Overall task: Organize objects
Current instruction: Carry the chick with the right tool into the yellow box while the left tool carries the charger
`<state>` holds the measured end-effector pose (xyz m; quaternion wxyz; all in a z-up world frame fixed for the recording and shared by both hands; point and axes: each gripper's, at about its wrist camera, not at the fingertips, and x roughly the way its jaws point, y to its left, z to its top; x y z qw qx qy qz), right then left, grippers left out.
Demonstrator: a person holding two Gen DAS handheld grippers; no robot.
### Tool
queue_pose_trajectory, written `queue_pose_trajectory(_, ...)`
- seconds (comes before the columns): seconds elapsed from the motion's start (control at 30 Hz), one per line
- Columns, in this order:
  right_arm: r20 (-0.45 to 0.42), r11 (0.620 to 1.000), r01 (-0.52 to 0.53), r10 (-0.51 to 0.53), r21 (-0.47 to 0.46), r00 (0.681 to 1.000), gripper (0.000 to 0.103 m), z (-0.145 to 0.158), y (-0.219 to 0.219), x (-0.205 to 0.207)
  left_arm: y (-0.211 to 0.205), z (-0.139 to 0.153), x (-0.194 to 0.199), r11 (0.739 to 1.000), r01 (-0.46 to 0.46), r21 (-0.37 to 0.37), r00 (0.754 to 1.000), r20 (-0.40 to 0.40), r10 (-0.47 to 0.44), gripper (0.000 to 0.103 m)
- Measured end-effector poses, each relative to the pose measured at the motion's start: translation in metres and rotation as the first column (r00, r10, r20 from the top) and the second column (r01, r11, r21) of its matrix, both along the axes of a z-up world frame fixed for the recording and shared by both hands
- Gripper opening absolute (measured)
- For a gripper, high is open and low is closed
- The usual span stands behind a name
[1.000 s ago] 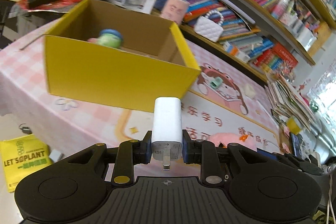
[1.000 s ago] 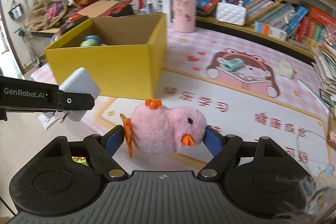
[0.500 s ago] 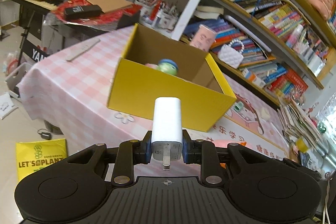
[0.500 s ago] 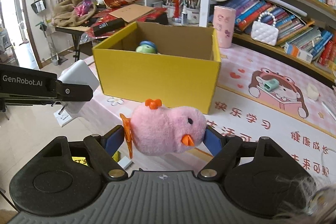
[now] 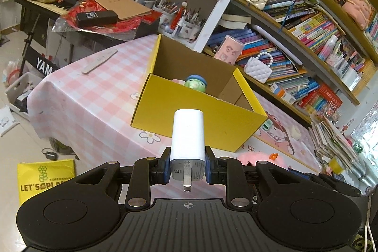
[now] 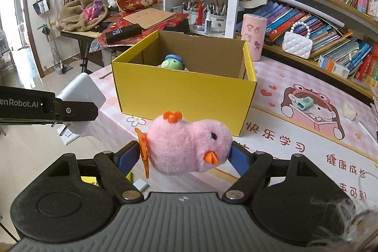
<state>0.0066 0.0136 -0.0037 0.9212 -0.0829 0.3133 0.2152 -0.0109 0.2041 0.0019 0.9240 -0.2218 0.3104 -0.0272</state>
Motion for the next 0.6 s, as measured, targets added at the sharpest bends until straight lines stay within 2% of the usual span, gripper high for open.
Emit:
queue_pose_trajectory(0.33, 0.033, 1.000, 0.007, -0.008, 0.020, 0.999, 0.080, 0.007, -0.001, 0.018, -0.002, 0.007, 0.013, 0.999, 0.007, 0.036, 1.000, 0.024, -0.008, 0.025)
queue_pose_trajectory(0.6, 0.160, 0.999, 0.026, -0.030, 0.031, 0.987, 0.080, 0.036, 0.001, 0.068, -0.001, 0.023, 0.055, 0.999, -0.016, 0.042, 0.996, 0.089, 0.012, 0.025)
